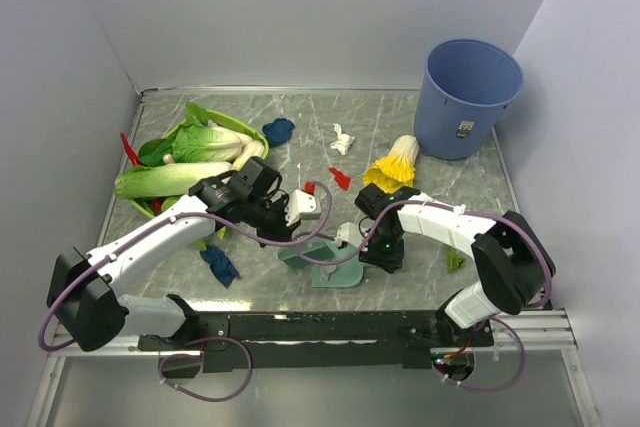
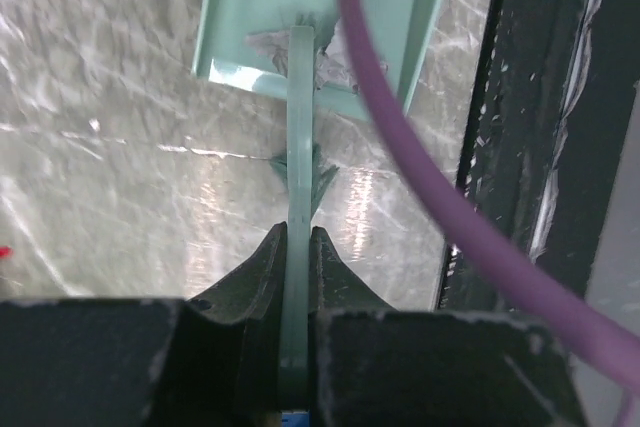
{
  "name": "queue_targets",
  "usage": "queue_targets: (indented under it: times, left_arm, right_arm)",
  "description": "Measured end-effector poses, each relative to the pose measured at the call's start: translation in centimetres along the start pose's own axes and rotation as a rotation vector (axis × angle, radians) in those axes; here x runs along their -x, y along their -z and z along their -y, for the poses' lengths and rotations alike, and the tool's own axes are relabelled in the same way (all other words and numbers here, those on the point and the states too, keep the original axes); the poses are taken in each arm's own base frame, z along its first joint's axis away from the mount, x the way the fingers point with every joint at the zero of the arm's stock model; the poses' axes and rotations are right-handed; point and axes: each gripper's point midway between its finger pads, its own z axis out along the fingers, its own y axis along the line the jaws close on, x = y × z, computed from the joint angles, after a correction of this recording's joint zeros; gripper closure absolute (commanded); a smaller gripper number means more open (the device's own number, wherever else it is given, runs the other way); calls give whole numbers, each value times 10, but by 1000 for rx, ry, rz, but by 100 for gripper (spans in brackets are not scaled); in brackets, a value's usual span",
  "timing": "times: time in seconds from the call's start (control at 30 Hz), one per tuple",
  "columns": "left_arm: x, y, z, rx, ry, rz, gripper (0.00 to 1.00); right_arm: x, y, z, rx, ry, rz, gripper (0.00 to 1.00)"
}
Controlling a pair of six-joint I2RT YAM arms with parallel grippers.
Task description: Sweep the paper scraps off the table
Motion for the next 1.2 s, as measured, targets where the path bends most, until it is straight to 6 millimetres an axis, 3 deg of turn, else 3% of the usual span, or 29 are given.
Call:
queue_targets:
  times: [0.17,0.33,0.7,0.8,1.0,1.1,1.2]
  left_arm:
    - [5,9,-2,16,-124,17,99]
    - [1,36,6,62,-213,11,99]
    - [-47,93,7,222,-182,-229,99]
    - [-69,108,4,282,-167,-323,99]
    - [-145,100,15,258,-124,-556,99]
    - [-143,94,12,262,-128,-541,99]
    - [-123,84,3,274,-131,-462,99]
  right_arm:
    - [0,-9,2,-24,8,27,100]
    - [0,-13,6,-37,0,49,100]
    - [4,-15,10,-51,-11,87,100]
    - [4,-15,10,-50,-12,88,100]
    - [2,-15,10,-46,-13,80,100]
    - [-1,-13,10,-42,-17,57,100]
    - [-4,-10,10,-43,-21,35,100]
